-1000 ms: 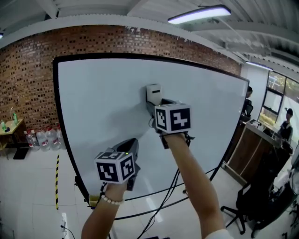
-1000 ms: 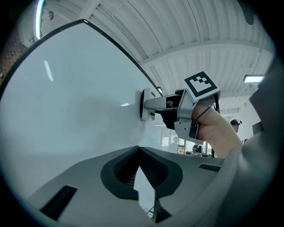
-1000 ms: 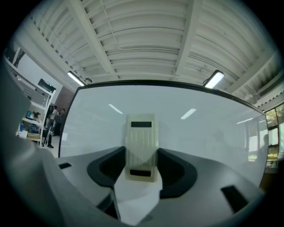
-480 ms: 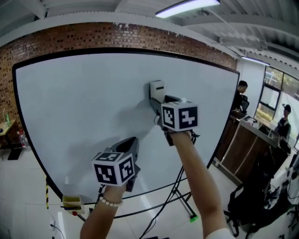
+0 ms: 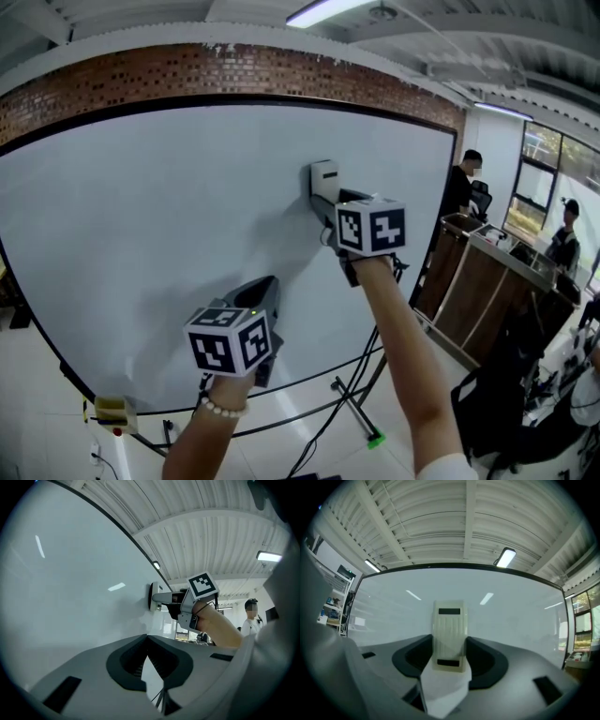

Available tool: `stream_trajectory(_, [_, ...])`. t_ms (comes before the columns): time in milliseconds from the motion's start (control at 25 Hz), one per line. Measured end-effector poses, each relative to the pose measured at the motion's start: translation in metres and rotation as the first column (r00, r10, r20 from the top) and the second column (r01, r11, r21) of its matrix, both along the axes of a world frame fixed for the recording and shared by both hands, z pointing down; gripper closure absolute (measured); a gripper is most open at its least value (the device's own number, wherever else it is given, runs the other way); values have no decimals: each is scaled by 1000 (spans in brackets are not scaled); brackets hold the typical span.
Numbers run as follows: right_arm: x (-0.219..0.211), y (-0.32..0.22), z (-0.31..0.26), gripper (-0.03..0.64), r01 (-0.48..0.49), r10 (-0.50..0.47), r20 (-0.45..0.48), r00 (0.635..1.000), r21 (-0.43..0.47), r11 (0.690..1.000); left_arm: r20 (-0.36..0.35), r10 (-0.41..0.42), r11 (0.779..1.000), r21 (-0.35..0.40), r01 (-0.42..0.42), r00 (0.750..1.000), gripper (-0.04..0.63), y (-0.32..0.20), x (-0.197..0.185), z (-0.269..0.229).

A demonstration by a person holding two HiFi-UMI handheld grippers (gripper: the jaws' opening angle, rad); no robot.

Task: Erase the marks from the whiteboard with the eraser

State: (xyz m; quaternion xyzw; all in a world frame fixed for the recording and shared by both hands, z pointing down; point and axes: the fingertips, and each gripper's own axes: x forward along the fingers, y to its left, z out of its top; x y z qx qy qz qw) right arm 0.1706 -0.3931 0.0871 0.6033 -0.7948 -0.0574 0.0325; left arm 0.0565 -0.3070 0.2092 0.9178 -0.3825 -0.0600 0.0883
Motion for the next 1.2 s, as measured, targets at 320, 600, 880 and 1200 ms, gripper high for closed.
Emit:
stream_trajectory(320, [76, -16, 1, 373, -40, 40, 40, 998, -8, 999, 15, 59, 998, -19, -58, 998, 607, -5, 47, 2])
stream_trajectory(600, [112, -22, 4, 373, -58, 60, 108, 992, -22, 998, 31, 116, 993, -5, -116, 993, 607, -4, 50, -3])
stream_trajectory(880, [176, -34, 5, 373, -117, 120, 131, 984, -32, 993, 24, 124, 992, -8, -124, 992, 607, -14, 69, 0])
stream_trajectory(1200, [272, -48, 4, 373, -136, 139, 128, 982, -35, 990, -24, 84, 996, -4, -84, 996, 607, -32, 124, -5])
